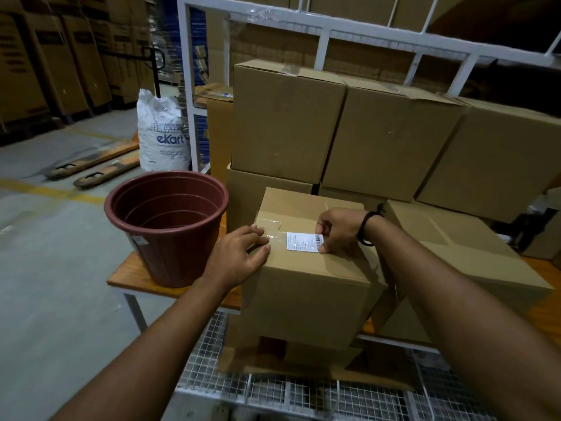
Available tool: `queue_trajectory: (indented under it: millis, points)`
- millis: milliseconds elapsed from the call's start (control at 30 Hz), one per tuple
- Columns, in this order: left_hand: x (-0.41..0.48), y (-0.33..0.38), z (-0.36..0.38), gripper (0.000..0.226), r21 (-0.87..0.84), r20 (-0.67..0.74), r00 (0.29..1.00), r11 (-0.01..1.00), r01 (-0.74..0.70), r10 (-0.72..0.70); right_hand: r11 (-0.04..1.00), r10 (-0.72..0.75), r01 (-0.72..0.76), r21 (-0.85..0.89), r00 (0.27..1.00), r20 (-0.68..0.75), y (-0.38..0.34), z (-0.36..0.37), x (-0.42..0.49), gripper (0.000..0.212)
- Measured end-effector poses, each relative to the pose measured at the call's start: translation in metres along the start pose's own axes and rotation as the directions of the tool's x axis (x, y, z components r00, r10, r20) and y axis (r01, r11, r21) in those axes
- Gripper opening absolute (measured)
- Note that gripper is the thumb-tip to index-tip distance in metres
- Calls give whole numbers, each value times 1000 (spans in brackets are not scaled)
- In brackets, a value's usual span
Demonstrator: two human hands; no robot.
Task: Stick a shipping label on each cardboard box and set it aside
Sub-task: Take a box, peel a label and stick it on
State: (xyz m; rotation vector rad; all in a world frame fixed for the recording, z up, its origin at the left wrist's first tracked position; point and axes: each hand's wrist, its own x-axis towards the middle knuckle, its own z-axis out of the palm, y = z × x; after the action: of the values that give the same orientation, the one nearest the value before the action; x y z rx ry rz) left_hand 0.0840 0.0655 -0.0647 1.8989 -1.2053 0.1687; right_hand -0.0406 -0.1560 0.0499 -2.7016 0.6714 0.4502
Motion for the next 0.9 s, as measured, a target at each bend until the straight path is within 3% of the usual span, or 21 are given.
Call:
queue_trajectory:
  millis: [467,667,800,900]
  points:
    - [-2,3,0,41,41,14,1000,999,22,-23,1000,11,-12,29,999,36,-9,-4,-3,30]
    - [2,6,1,43,71,17,999,997,42,-43,984,-42,47,171,999,-33,2,-6,-11,24]
    - [0,6,1,44,63,18,999,997,35,-37,887,-44,109,448,987,-152,14,-3,-18,13]
    - [0,7,2,51,56,20,999,997,46,-47,862,-59,162,480,973,-223,16,1,-23,8]
